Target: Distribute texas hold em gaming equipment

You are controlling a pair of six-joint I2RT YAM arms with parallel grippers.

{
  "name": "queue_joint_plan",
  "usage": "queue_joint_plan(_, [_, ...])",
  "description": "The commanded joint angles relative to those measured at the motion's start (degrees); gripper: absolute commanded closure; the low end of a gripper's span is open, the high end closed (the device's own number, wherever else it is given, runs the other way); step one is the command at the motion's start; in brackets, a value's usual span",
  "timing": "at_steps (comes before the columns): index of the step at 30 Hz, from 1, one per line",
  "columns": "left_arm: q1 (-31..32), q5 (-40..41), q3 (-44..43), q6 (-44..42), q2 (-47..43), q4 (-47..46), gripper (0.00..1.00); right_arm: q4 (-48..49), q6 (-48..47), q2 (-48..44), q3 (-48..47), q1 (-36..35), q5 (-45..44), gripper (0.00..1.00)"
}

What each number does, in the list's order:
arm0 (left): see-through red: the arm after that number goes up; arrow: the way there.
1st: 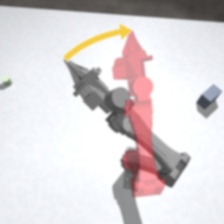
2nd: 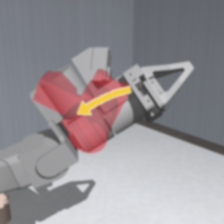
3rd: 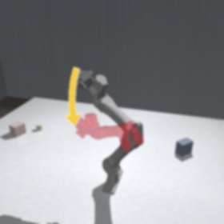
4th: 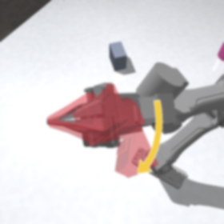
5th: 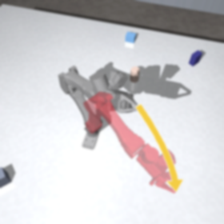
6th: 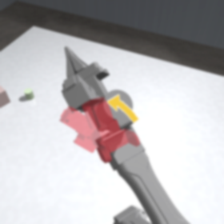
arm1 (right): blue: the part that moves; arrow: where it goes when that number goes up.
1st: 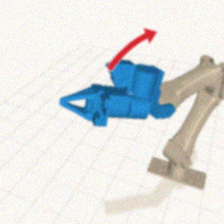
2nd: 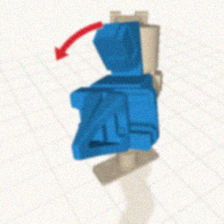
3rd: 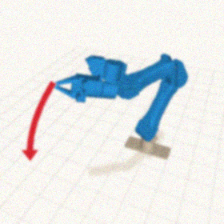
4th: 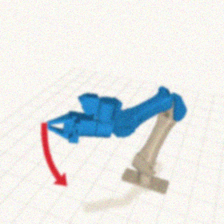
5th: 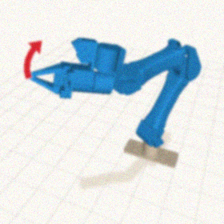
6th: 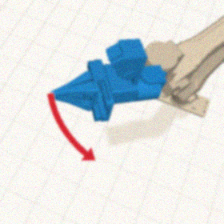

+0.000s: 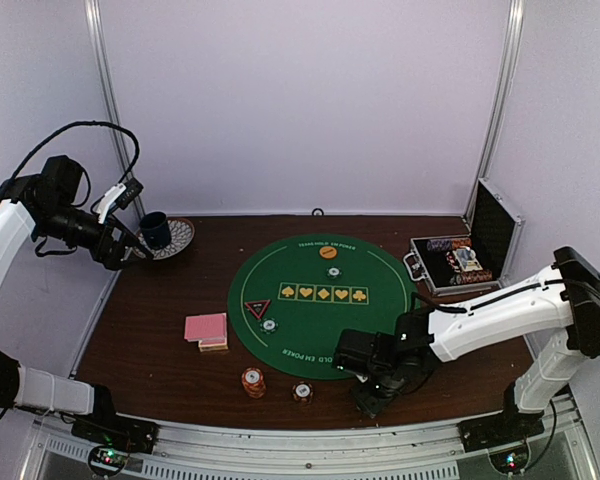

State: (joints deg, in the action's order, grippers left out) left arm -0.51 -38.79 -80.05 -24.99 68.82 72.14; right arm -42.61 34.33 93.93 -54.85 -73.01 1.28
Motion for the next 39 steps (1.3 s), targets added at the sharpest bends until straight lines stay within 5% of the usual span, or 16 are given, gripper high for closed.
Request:
queue_joint_plan(1, [0.33, -0.74, -0.9, -0.89, -0.55, 0.02, 0.02, -3.02, -0.94, -3.05, -3.28, -0.45, -1.01, 0.53])
queue_joint_plan(12, [0.31, -0.81, -1.07, -0.85, -0.48, 0.02, 0.02, -9.99, -5.01, -6.2, -11.23, 10.01, -5.32, 0.59])
queue_joint_plan(24, [0.28, -0.99, -1.42, -0.49, -0.66, -0.03, 0.03, 0.19, -8.75, 2.24, -7.73, 27.12, -5.15, 0.59])
queue_joint_plan(39, [0.3, -0.22, -0.59, -0.84, -0.86, -0.01, 0.02, 5.71, -9.71, 9.11, -5.47, 31.26, -3.61, 0.53])
